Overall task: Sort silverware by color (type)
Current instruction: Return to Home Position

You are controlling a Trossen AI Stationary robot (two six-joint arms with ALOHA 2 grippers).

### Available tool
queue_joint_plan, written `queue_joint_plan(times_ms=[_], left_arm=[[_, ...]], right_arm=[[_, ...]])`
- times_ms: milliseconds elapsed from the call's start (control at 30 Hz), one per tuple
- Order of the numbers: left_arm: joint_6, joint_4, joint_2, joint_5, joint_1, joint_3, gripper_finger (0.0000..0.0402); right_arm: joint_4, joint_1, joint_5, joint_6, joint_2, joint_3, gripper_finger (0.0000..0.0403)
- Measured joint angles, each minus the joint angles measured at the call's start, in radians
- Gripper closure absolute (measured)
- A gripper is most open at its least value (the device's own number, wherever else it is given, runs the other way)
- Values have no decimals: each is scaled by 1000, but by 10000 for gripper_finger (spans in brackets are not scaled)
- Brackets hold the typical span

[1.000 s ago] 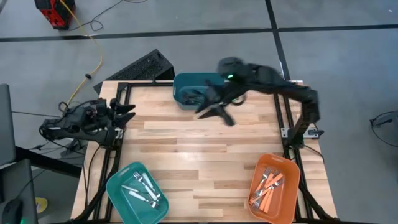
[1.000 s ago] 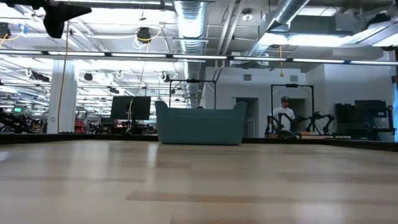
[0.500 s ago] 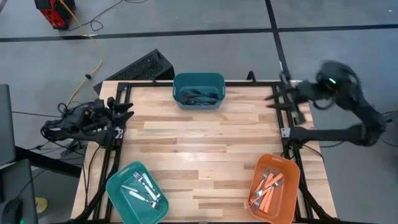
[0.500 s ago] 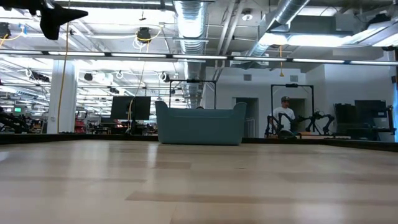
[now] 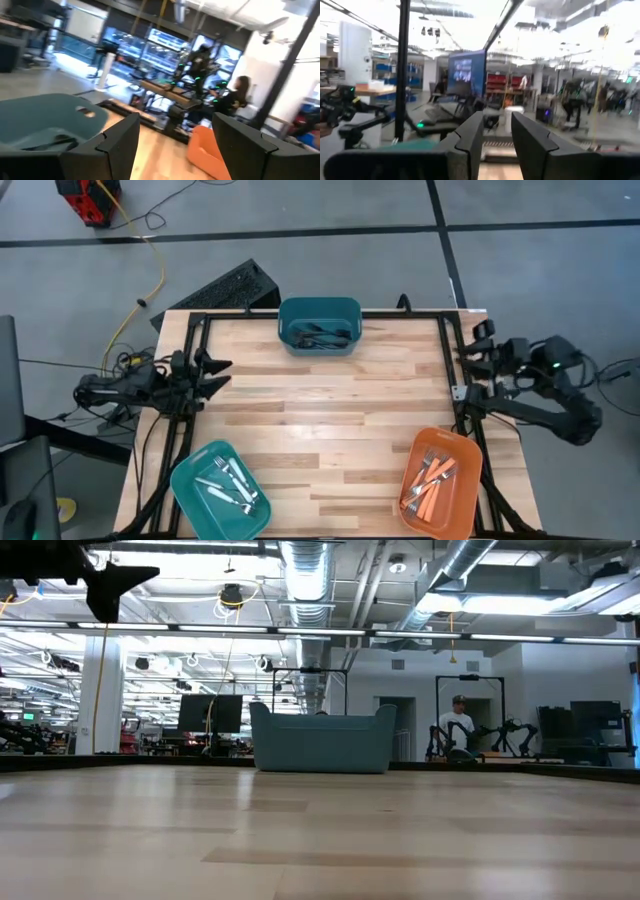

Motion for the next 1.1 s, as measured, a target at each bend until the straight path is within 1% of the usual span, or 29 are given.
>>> queue_joint_plan(times_ms=[67,133,367,467,633,800,967,1033,1100], left_arm=[[0,31,0,31,0,-14,167],[-1,55,0,37,0,-32,167],[-53,121,0,32,-16,-134,167],[-50,156,0,31,-49,-155,167],[-14,213,0,-11,-139,-189,167],[4,213,0,-131,-253,-205,167],[38,195,0,-203,-367,-205,167],[55,203,-2,-212,-401,-205,167],[51,192,-10,-197,-430,-205,167]], right_arm=[[-3,0,0,20,-32,-62,275],[2,0,0,39,-61,-127,275],[222,2,-1,145,-115,-380,275],[248,14,-5,173,-141,-448,275],[260,64,-18,215,-158,-529,275],[265,129,24,227,-158,-579,275],[271,195,36,226,-158,-627,275],[284,215,61,219,-158,-646,275],[302,230,86,209,-158,-673,275]])
